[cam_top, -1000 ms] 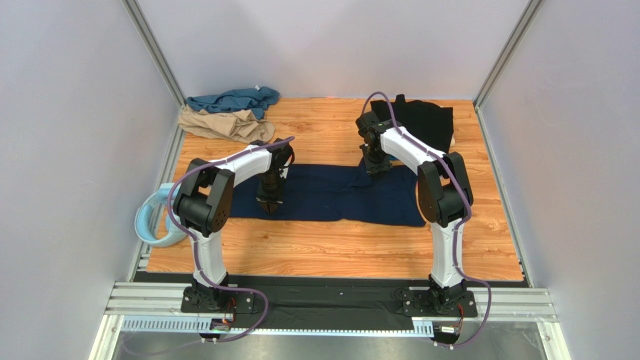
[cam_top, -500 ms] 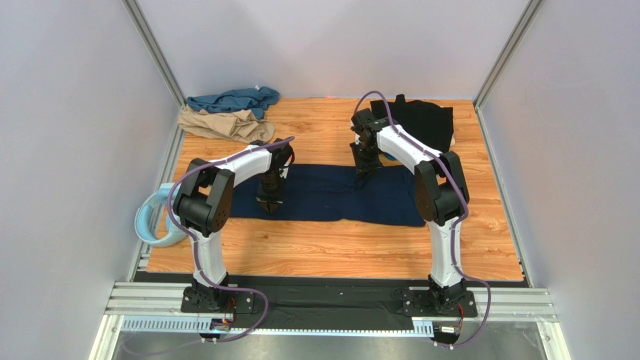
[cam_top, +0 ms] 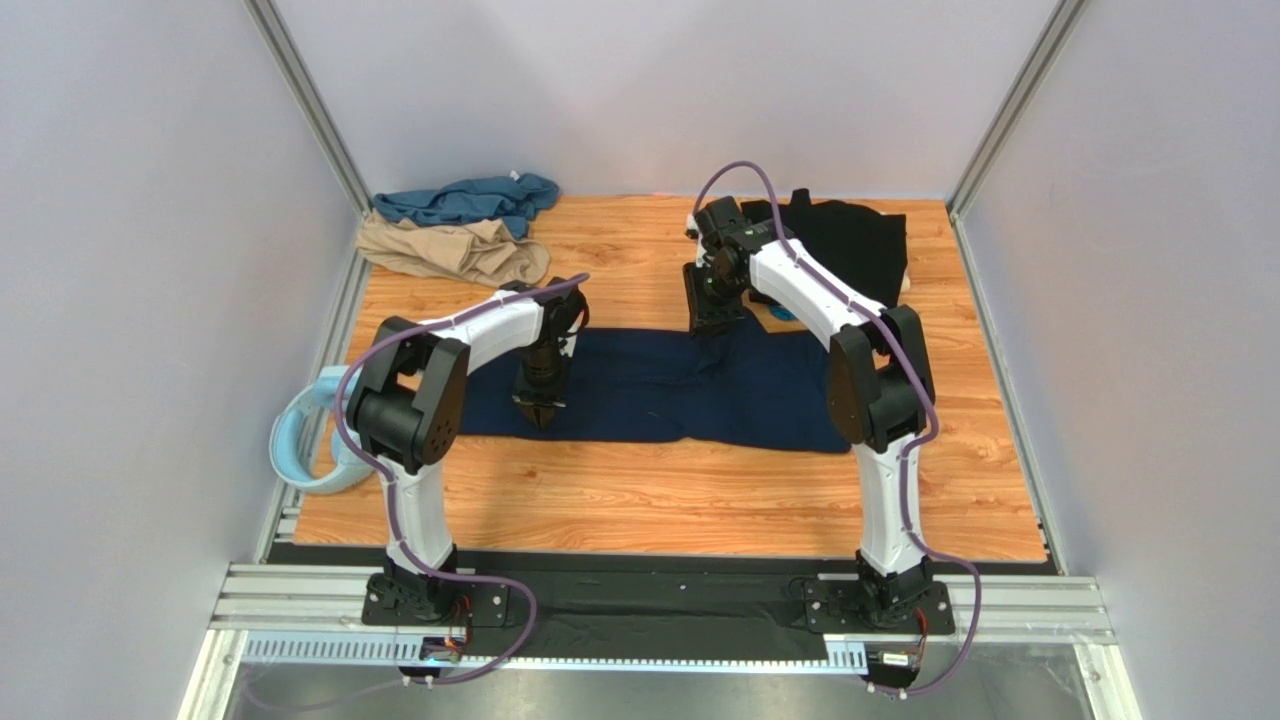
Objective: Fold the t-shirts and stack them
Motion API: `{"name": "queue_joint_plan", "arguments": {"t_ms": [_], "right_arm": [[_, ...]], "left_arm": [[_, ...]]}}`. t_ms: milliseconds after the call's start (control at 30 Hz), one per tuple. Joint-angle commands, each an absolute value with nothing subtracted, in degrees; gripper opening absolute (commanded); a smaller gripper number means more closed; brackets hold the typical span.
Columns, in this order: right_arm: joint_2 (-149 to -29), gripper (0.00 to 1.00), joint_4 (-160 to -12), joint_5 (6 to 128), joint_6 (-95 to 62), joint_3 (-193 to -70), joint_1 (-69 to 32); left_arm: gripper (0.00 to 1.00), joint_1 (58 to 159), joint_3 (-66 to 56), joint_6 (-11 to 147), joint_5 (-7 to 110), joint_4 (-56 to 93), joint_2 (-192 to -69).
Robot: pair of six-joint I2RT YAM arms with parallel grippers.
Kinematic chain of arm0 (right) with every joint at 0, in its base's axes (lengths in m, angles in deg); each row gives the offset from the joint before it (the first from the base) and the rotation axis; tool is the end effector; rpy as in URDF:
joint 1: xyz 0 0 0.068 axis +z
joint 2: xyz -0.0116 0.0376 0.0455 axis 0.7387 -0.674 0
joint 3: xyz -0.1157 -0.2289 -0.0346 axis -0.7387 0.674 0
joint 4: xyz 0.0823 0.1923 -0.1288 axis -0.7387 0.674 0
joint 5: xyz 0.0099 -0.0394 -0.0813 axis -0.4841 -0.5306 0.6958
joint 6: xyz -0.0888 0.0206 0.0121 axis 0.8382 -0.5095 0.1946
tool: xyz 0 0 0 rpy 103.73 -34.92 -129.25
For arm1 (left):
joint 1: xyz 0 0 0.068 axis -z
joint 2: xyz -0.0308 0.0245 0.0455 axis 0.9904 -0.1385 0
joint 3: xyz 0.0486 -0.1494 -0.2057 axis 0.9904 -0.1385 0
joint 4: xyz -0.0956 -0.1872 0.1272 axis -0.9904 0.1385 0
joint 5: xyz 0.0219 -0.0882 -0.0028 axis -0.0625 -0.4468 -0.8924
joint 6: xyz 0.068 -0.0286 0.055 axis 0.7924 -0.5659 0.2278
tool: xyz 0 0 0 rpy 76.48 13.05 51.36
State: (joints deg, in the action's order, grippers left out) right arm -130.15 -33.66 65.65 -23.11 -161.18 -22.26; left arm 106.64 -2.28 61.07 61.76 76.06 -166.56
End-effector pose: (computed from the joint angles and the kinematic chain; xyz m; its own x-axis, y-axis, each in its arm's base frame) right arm 0.3952 0.2011 0.1704 -0.9331 -0.1845 -0.3088 -0.2586 0.9408 0.2193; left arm 0.2961 -0.1324 0.1036 -0.9947 0.1018 0.0167 0.1025 0.9938 0.0441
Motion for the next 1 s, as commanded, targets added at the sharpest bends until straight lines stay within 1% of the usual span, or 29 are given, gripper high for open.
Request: {"name": "queue_joint_plan", "arguments": {"t_ms": [0, 200, 367, 433, 533, 567, 667, 967], "right_arm": [[-126.44, 0.31, -33.09, 69.25, -23.46, -163.64, -22.57], [-122.14, 0.31, -33.0, 74.18, -23.37, -158.73, -24.15], [-118.27, 0.3, -31.59, 81.38, -23.99, -153.19, -24.51], [-116.87, 0.3, -32.9, 82.01, -24.25, -150.3, -24.51], [-115.98, 0.3, -32.12, 84.46, -24.87, -149.14, -24.51], [-116.85, 0.3, -31.94, 85.95, -25.3, -148.62, -24.51], [-120.7, 0.29, -31.85, 85.27, -24.52, -148.87, -24.51], [-131.0, 0.28, -32.82, 83.25, -24.51, -154.85, -24.51]], "left_arm": [[0.16, 106.56, -2.22, 61.03, 62.04, 75.66, -165.03], [0.16, 106.56, -2.4, 61.03, 62.48, 75.57, -164.51], [0.17, 106.56, -2.14, 61.29, 63.18, 75.57, -163.46], [0.17, 106.56, -1.79, 61.82, 63.97, 75.66, -163.01], [0.17, 106.56, -1.0, 61.91, 65.03, 76.28, -162.31], [0.17, 106.56, -1.08, 61.82, 65.29, 76.28, -161.79], [0.17, 106.56, -1.08, 61.12, 65.73, 75.84, -160.99], [0.17, 106.56, -1.7, 60.94, 66.52, 77.07, -159.06]]}}
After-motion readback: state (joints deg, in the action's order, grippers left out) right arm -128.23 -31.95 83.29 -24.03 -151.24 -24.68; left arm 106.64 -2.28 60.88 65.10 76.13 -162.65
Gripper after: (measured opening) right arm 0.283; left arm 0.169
